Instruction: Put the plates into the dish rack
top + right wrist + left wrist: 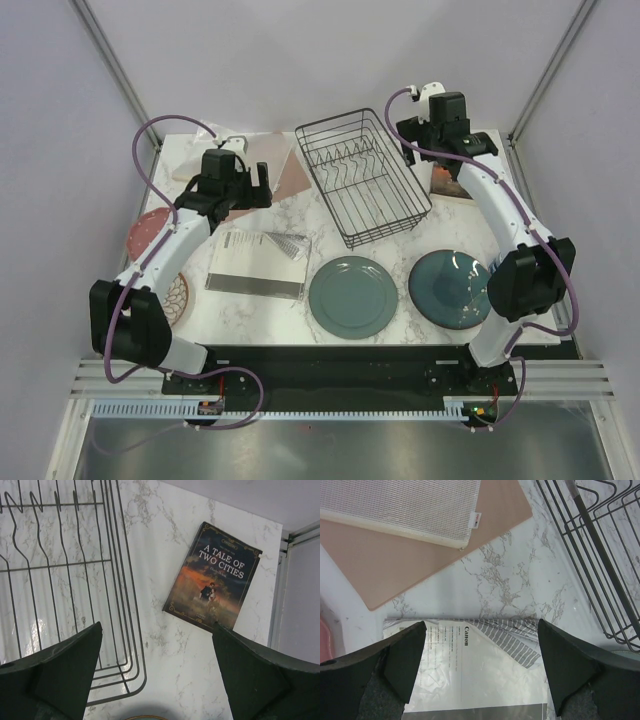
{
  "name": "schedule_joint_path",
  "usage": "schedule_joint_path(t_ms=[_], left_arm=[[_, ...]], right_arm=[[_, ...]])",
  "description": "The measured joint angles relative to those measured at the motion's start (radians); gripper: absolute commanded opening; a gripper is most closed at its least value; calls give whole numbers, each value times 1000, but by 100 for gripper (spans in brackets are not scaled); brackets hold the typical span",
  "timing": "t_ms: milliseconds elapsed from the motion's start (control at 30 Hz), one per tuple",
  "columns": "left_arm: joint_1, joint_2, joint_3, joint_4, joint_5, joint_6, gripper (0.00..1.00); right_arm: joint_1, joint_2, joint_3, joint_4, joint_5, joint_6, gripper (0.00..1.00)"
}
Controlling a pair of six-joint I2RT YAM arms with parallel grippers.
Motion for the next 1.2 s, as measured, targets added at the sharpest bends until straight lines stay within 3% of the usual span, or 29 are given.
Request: schedule_joint_path(t_ms=[300, 433, 600, 900, 1200], left_arm=[[-12, -7, -2, -5, -65, 0, 100], [-21, -21, -23, -17, -102, 0, 100], [-21, -54, -72, -30, -99, -2, 100], [-21, -64, -85, -28, -67, -6, 100], [-21, -57, -85, -24, -41, -6, 100]], right_arm=[[0, 67, 58, 85, -83, -140, 97], [-1, 181, 173, 90, -165, -165, 93], [-7, 283, 250, 72, -264, -161, 79], [-31, 414, 380, 1, -311, -163, 58], [-66, 530, 437, -66, -308, -165, 53]])
